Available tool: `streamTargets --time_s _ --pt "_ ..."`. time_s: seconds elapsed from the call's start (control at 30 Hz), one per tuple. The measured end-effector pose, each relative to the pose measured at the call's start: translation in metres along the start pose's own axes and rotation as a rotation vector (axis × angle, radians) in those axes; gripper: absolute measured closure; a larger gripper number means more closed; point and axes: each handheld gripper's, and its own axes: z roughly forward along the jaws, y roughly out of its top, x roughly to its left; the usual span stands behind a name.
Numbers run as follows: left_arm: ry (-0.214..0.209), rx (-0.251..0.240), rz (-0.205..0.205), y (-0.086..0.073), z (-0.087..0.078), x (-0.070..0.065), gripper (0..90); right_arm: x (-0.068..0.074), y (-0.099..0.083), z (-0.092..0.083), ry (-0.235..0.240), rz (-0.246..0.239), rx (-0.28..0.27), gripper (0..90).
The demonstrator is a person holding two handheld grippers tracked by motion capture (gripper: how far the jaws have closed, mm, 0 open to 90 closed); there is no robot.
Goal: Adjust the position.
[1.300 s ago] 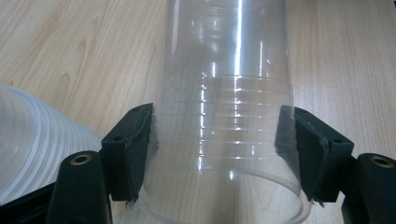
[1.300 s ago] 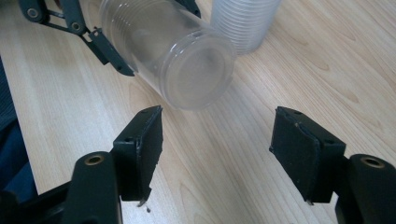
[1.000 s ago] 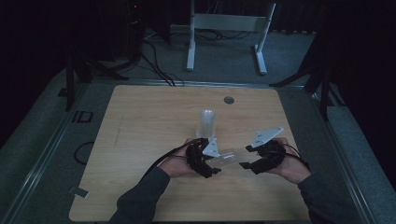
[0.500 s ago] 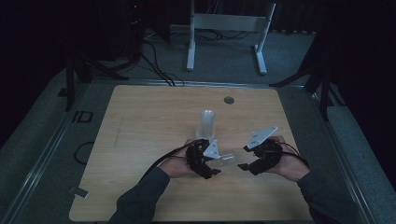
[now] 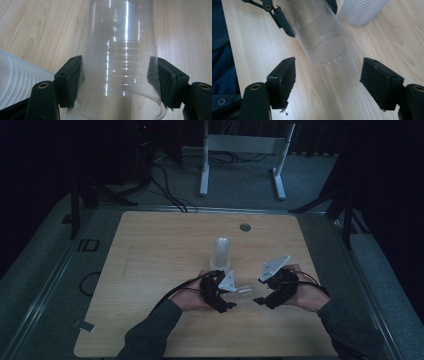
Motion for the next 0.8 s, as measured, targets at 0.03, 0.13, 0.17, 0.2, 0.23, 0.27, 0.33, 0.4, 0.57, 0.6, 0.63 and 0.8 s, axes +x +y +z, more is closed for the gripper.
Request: streamTargets --time_s 0.03,0.13,0.17,0.2,0.23,0.27,0.33,0.4,0.57,0.6,0.63,0.8 --pt "-0.001 0.001 0.001 0.0 0.0 0.0 29.5 0.0 0.001 0.0 0.003 -0.007 0.006 27.6" --pt "0.0 0.002 0.01 0.0 0.0 -0.001 29.5 0.001 0.003 0.002 0.01 -0.019 0.018 27.5" --pt "0.0 0.001 0.011 0.0 0.0 -0.001 29.5 0.001 0.004 0.003 0.014 -0.021 0.022 27.5" --pt "0.0 0.002 0.012 0.001 0.0 -0.001 29.5 0.001 0.004 0.004 0.015 -0.028 0.024 27.4" --pt "0.0 0.003 0.013 0.001 0.0 -0.001 29.5 0.001 0.005 0.004 0.017 -0.03 0.032 27.4" --pt "-0.002 0.002 0.013 0.001 0.0 -0.001 29.4 0.001 0.006 0.006 0.019 -0.036 0.035 27.3" --pt "-0.008 -0.002 0.013 0.0 0.0 -0.002 29.4 0.001 0.007 0.007 0.025 -0.039 0.049 27.3" --pt "-0.012 -0.005 0.014 0.001 0.0 -0.002 29.4 0.001 0.008 0.009 0.03 -0.039 0.067 27.2" --pt "-0.021 -0.005 0.024 0.001 0.0 -0.003 29.4 0.0 0.01 0.013 0.048 -0.061 0.085 26.9" --pt "-0.022 -0.006 0.024 0.001 0.0 -0.003 29.4 0.0 0.011 0.015 0.049 -0.068 0.087 26.9" --pt "-0.022 -0.006 0.025 0.001 0.0 -0.004 29.4 0.0 0.011 0.015 0.052 -0.07 0.094 26.9" --pt "-0.027 -0.011 0.03 0.001 0.0 -0.005 29.4 -0.002 0.013 0.019 0.063 -0.074 0.107 26.8"
